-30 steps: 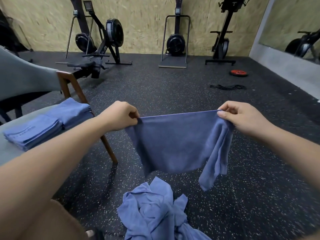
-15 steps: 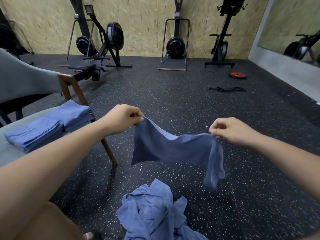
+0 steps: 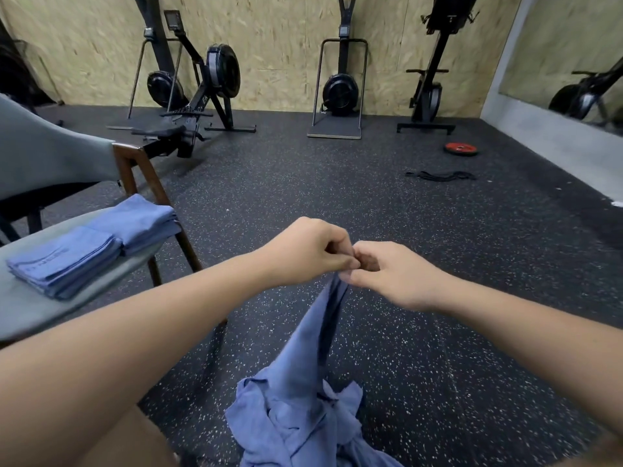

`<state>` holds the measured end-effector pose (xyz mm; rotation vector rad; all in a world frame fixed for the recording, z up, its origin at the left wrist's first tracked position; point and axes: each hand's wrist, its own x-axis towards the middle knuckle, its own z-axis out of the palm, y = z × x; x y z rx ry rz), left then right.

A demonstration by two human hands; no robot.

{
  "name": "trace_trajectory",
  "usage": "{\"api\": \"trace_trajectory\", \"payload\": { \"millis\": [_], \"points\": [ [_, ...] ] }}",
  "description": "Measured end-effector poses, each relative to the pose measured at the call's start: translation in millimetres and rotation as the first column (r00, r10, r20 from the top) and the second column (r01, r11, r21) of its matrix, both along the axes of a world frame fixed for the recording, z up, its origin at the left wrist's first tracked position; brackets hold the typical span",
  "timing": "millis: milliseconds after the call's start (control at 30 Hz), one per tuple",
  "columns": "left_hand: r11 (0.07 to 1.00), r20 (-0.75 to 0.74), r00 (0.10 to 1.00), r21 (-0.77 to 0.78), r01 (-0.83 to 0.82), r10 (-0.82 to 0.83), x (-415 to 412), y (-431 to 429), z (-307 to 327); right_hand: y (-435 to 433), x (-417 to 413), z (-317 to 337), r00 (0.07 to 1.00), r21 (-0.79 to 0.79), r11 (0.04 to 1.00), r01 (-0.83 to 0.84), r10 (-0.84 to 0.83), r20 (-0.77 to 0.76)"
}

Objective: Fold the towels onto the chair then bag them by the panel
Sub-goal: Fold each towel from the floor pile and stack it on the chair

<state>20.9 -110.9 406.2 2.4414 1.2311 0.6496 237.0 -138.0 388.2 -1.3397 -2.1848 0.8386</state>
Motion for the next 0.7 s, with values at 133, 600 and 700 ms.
{"api": "trace_trajectory", "payload": {
  "millis": [133, 600, 700],
  "points": [
    [0.998, 0.224, 0.974, -0.058, -0.028, 0.041, 6.0, -5.6, -1.0, -1.2, 2.8, 5.5, 0.998, 0.064, 0.998, 0.026, -0.022, -0.059],
    [0.892, 0.424, 0.902, -0.437, 0.119, 0.087, 7.5, -19.6, -6.1, 7.8, 9.7, 18.1, 0.926, 0.053, 0.989, 0.14, -0.111, -0.36],
    [0.94, 0.35, 0.932, -0.341, 0.029, 0.099, 14.1, -20.6, -10.1, 5.5, 3.7, 17.0, 0.94, 0.093, 0.985, 0.143, -0.106, -0.325]
  ]
}}
